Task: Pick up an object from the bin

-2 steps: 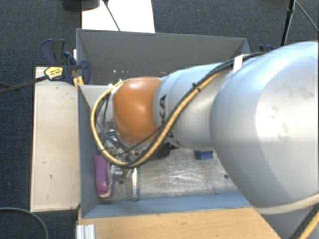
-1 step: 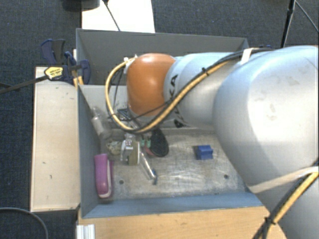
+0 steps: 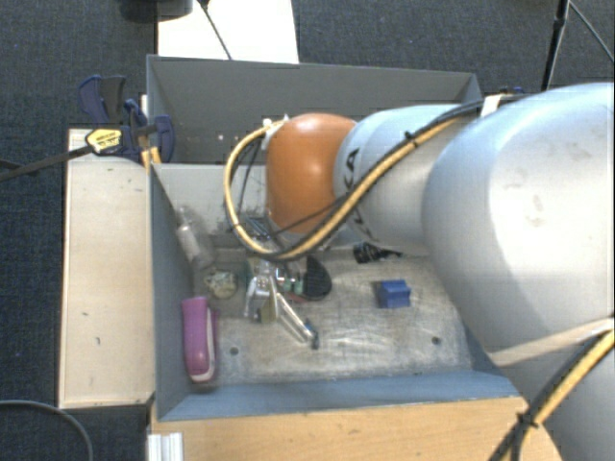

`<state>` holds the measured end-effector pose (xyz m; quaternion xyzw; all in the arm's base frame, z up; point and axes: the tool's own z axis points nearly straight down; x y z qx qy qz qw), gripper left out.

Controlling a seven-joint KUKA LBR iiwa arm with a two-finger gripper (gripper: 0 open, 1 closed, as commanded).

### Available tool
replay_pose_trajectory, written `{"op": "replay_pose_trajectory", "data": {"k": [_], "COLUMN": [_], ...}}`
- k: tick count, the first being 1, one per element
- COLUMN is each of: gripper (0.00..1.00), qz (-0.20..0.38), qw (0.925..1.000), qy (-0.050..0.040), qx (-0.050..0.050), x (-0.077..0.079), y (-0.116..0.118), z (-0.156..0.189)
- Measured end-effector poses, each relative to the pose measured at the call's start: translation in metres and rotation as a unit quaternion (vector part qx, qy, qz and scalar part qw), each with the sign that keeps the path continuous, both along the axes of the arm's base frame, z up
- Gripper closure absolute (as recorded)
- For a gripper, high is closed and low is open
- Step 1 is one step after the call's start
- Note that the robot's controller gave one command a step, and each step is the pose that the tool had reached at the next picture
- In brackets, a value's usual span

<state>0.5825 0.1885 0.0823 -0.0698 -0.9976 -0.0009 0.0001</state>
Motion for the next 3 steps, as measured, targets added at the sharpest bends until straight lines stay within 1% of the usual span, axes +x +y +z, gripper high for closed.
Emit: {"op": "replay_pose_trajectory", "data": {"k": [1,2,3], "gripper": [1.0,1.0,1.0], "qz": [-0.001,0.005,0.003], "qw": [1.0,1.0,1.0], "qy": [-0.0001,-0.003,-0.0049], "qx": [0.0,0.0,0.001], "x": [0.0,-0.001,-0.021], "y": [0.0,-0.007,-0.01], "z": [0.0,0.034,0.135]}}
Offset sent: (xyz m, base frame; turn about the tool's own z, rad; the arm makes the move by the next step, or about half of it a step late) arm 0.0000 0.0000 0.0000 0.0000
